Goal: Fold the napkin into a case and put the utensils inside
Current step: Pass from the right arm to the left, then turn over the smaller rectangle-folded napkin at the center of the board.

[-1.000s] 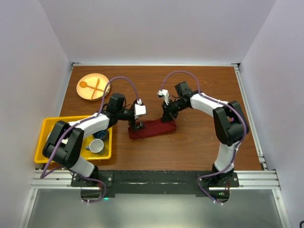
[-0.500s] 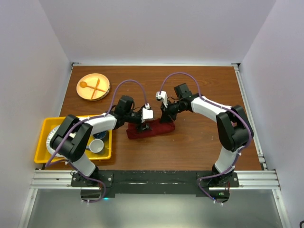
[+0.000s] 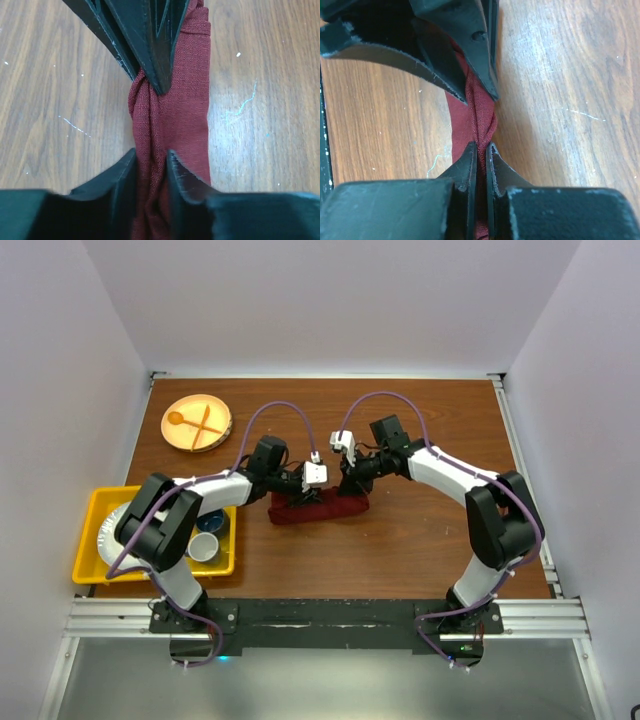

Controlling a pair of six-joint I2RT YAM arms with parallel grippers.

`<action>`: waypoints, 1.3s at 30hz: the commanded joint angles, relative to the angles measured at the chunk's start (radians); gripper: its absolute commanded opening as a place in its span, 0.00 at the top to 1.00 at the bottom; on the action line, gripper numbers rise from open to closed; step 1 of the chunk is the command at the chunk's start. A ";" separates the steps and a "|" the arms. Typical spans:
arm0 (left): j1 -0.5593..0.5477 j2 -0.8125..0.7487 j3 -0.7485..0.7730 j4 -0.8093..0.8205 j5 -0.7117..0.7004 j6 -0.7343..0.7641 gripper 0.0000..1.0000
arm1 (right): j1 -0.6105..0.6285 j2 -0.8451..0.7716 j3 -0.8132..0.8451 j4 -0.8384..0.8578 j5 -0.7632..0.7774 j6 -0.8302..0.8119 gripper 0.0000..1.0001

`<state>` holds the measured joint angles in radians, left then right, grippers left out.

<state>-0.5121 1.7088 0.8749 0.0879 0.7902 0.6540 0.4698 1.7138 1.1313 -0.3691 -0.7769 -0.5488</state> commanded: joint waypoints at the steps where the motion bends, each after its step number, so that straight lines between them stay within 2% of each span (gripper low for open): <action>1: -0.003 -0.015 0.019 0.021 0.020 -0.019 0.88 | 0.006 -0.046 -0.011 0.033 -0.022 -0.028 1.00; 3: -0.002 -0.034 0.013 0.023 0.009 -0.025 1.00 | 0.007 -0.046 -0.013 0.039 -0.022 -0.014 1.00; 6: -0.005 -0.061 0.001 0.023 0.000 -0.021 1.00 | 0.007 -0.048 -0.011 0.055 -0.018 0.029 1.00; 7: -0.005 -0.066 0.001 0.016 -0.009 -0.019 1.00 | 0.004 -0.049 -0.002 0.058 -0.016 0.044 0.91; 9: -0.006 -0.071 0.010 -0.014 -0.032 0.001 1.00 | 0.001 -0.060 0.010 0.062 -0.012 0.091 0.81; 10: -0.006 -0.069 0.015 -0.023 -0.043 0.010 1.00 | -0.002 -0.066 0.022 0.064 -0.012 0.111 0.69; 13: -0.011 -0.069 0.036 -0.051 -0.098 0.062 1.00 | -0.025 -0.086 0.053 0.068 -0.009 0.185 0.50; 14: -0.012 -0.067 0.044 -0.053 -0.142 0.088 1.00 | -0.045 -0.088 0.062 0.065 -0.009 0.229 0.38; 17: -0.014 -0.051 0.084 -0.042 -0.236 0.122 1.00 | -0.101 -0.085 0.114 0.061 -0.025 0.333 0.27; 19: -0.014 -0.038 0.111 -0.022 -0.273 0.139 1.00 | -0.132 -0.071 0.166 0.055 -0.036 0.384 0.23; 26: -0.057 -0.003 0.164 0.082 -0.474 0.234 1.00 | -0.241 0.024 0.300 0.075 -0.010 0.507 0.20; 29: -0.097 0.011 0.122 0.189 -0.589 0.269 1.00 | -0.250 0.105 0.355 0.058 -0.009 0.518 0.24; 33: -0.157 0.051 0.052 0.338 -0.741 0.292 1.00 | -0.250 0.214 0.449 0.025 -0.009 0.541 0.37; 34: -0.172 0.055 0.038 0.358 -0.776 0.289 1.00 | -0.247 0.231 0.452 0.044 -0.012 0.579 0.44; 39: -0.207 0.061 -0.023 0.403 -0.824 0.250 1.00 | -0.221 0.322 0.475 0.000 -0.016 0.555 0.56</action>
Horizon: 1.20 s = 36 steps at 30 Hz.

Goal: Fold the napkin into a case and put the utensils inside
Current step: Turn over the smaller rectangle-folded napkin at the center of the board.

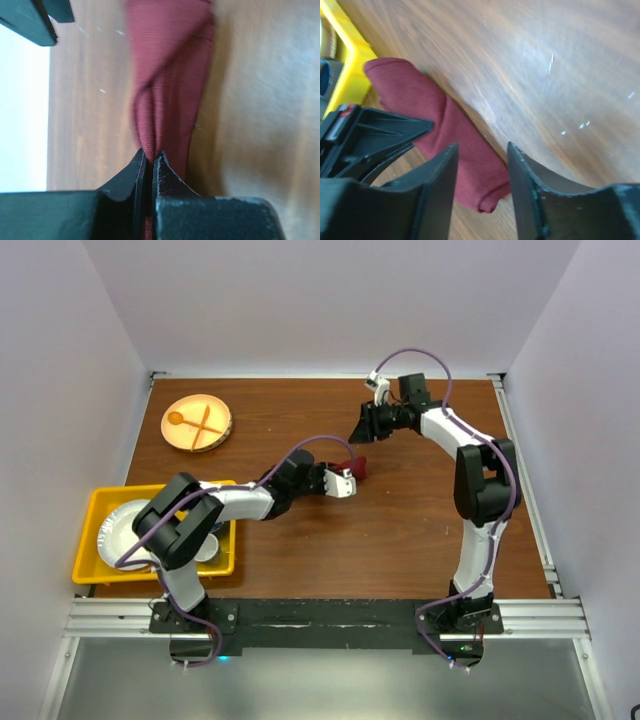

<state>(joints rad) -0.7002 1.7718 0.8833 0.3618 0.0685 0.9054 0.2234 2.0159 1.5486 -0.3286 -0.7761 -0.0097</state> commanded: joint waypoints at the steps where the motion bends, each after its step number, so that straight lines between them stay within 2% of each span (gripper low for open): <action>1: -0.031 -0.005 -0.038 0.128 -0.113 -0.013 1.00 | 0.034 0.026 0.054 -0.053 -0.018 0.016 0.58; 11: -0.123 -0.061 -0.159 0.164 -0.171 -0.053 1.00 | 0.111 0.001 -0.054 -0.105 -0.032 -0.073 0.65; 14: -0.145 -0.075 -0.179 0.158 -0.188 -0.072 0.82 | 0.119 -0.019 -0.096 -0.130 -0.031 -0.101 0.67; 16: -0.159 -0.087 -0.181 0.138 -0.191 -0.091 0.66 | 0.123 -0.026 -0.123 -0.132 -0.028 -0.110 0.68; 19: -0.179 -0.123 -0.172 0.051 -0.171 -0.129 0.59 | 0.126 -0.042 -0.162 -0.125 -0.015 -0.124 0.68; 21: -0.197 -0.161 -0.167 0.011 -0.144 -0.167 0.48 | 0.126 -0.046 -0.177 -0.122 -0.009 -0.128 0.68; 27: -0.222 -0.297 -0.132 -0.217 0.009 -0.284 0.36 | 0.126 -0.068 -0.173 -0.155 -0.015 -0.157 0.68; 29: -0.211 -0.352 -0.113 -0.308 0.040 -0.328 0.37 | 0.128 -0.088 -0.173 -0.162 -0.022 -0.161 0.67; 31: -0.138 -0.392 -0.069 -0.430 0.153 -0.404 0.44 | 0.128 -0.124 -0.179 -0.173 -0.040 -0.161 0.67; 32: -0.066 -0.402 -0.051 -0.461 0.203 -0.449 0.49 | 0.126 -0.135 -0.180 -0.176 -0.041 -0.162 0.67; 34: -0.007 -0.402 0.003 -0.526 0.295 -0.485 0.55 | 0.126 -0.164 -0.176 -0.190 -0.035 -0.171 0.66; 35: 0.020 -0.397 0.020 -0.541 0.316 -0.517 0.64 | 0.128 -0.167 -0.171 -0.193 -0.026 -0.174 0.66; 36: 0.068 -0.385 0.037 -0.555 0.345 -0.533 0.69 | 0.125 -0.169 -0.165 -0.207 -0.017 -0.191 0.66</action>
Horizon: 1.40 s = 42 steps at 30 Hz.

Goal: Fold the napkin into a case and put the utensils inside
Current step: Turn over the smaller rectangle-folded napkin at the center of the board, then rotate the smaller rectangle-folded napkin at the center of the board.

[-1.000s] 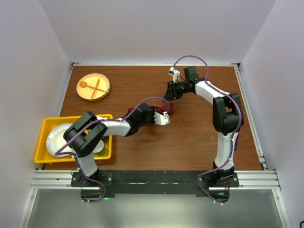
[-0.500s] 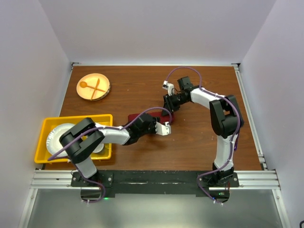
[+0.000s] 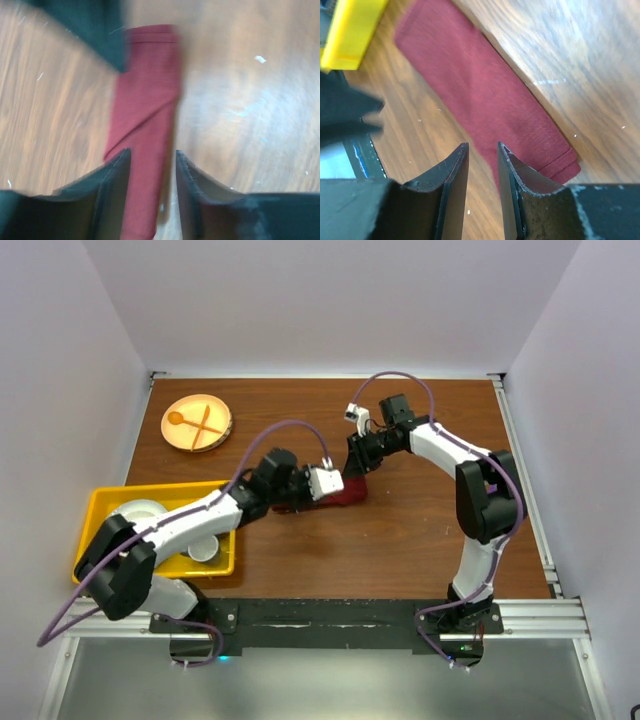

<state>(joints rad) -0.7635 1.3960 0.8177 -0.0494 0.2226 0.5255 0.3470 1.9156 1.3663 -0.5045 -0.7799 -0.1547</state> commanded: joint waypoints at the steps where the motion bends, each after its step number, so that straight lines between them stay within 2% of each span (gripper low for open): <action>1: 0.148 0.023 0.136 -0.177 0.193 -0.168 0.73 | 0.003 -0.055 0.036 -0.046 0.001 -0.064 0.66; 2: 0.182 0.041 0.152 -0.196 0.202 -0.174 0.77 | 0.004 -0.049 0.045 -0.075 0.022 -0.101 0.66; 9: 0.268 0.164 0.190 -0.256 0.201 -0.211 0.84 | 0.004 0.003 0.059 -0.212 0.119 -0.272 0.67; 20: 0.276 0.340 0.184 -0.270 0.141 -0.229 0.89 | 0.033 0.029 -0.068 -0.218 0.188 -0.283 0.66; 27: 0.276 0.399 0.227 -0.251 0.123 -0.193 0.85 | 0.052 0.017 -0.144 -0.200 0.169 -0.246 0.66; 29: 0.276 0.412 0.254 -0.231 0.124 -0.165 0.84 | 0.069 0.000 -0.157 -0.187 0.140 -0.237 0.66; 32: 0.276 0.455 0.314 -0.207 0.152 -0.095 0.76 | 0.078 -0.050 -0.174 -0.175 0.036 -0.204 0.62; 34: 0.286 0.459 0.359 -0.202 0.197 -0.052 0.71 | 0.072 -0.099 -0.153 -0.181 -0.028 -0.168 0.61; 37: 0.335 0.413 0.374 -0.194 0.269 -0.073 0.67 | 0.023 -0.139 -0.070 -0.201 -0.071 -0.128 0.58; 42: 0.362 0.305 0.360 -0.245 0.239 -0.125 0.64 | -0.028 -0.104 0.062 -0.221 0.045 -0.161 0.52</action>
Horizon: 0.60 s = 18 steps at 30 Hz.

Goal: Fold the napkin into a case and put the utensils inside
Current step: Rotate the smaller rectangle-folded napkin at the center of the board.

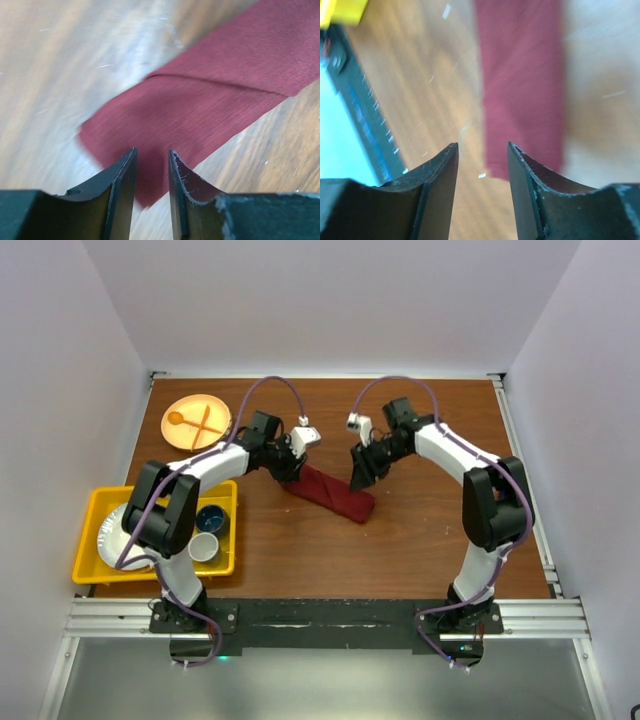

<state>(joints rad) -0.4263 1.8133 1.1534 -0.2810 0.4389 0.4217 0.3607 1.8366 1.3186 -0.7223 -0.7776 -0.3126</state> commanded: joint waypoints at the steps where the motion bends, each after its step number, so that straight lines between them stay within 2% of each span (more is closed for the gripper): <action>1: 0.024 -0.120 0.020 -0.041 0.006 -0.033 0.64 | -0.042 -0.005 0.119 0.001 0.066 -0.008 0.51; 7: 0.027 -0.106 0.008 -0.058 -0.045 -0.081 0.71 | -0.040 0.070 0.139 -0.006 0.139 -0.052 0.50; 11: 0.027 -0.040 0.029 -0.073 -0.075 -0.106 0.83 | -0.040 0.099 0.114 -0.009 0.164 -0.082 0.50; 18: 0.026 0.061 0.064 -0.024 -0.108 -0.112 0.86 | -0.026 0.079 -0.004 0.012 0.143 -0.118 0.53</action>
<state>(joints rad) -0.4004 1.8385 1.1561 -0.3325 0.3500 0.3305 0.3202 1.9526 1.3705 -0.7185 -0.6292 -0.3916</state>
